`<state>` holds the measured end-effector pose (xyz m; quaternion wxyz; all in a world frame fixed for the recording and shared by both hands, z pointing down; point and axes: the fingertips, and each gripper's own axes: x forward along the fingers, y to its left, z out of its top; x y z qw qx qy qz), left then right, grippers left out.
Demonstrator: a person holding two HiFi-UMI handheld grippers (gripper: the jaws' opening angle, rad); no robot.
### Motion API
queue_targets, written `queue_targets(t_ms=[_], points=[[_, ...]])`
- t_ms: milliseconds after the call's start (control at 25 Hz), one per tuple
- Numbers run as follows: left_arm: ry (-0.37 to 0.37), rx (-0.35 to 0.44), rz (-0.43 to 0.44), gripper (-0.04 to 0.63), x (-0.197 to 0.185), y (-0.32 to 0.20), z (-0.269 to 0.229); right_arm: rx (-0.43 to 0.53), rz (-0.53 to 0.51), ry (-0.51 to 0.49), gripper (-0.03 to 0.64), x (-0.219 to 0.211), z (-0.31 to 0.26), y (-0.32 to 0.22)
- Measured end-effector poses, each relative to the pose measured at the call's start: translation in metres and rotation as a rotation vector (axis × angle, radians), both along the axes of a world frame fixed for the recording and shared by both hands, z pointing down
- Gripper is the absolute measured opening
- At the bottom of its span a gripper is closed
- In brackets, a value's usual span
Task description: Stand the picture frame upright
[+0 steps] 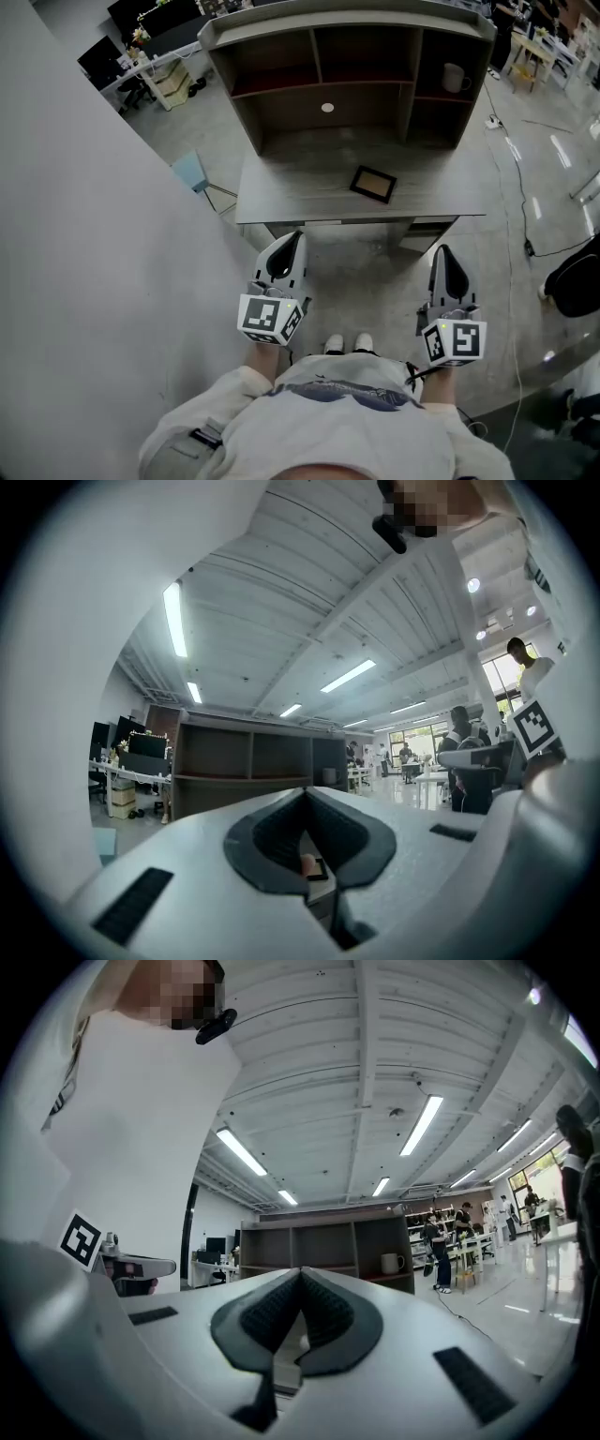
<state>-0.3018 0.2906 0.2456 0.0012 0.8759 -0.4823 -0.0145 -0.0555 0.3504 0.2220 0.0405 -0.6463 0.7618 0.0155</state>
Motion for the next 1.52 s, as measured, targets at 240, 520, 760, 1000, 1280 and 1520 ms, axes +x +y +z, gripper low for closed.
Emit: queue_targets(t_ms=[240, 520, 760, 1000, 1280, 1520], points=[[-0.005, -0.02, -0.001, 0.006, 0.002, -0.001, 0.009, -0.03, 0.009, 0.01, -0.003, 0.003, 0.01, 0.0], [-0.028, -0.036, 0.005, 0.008, 0.014, -0.011, 0.015, 0.004, -0.038, -0.193, -0.003, 0.033, 0.007, -0.01], [-0.115, -0.052, 0.03, 0.21, 0.033, -0.025, 0.026, -0.037, -0.096, -0.083, 0.206, 0.054, 0.014, -0.019], [-0.235, -0.083, 0.047, 0.265, 0.05, -0.031, 0.043, -0.087, -0.16, 0.037, 0.271, 0.071, 0.029, -0.028], [-0.356, -0.116, 0.052, 0.275, 0.058, -0.032, 0.059, -0.143, -0.221, 0.068, 0.285, 0.083, 0.052, -0.046], [-0.355, -0.137, 0.043, 0.275, 0.052, -0.045, 0.067, -0.188, -0.254, 0.092, 0.295, 0.067, 0.066, -0.065]])
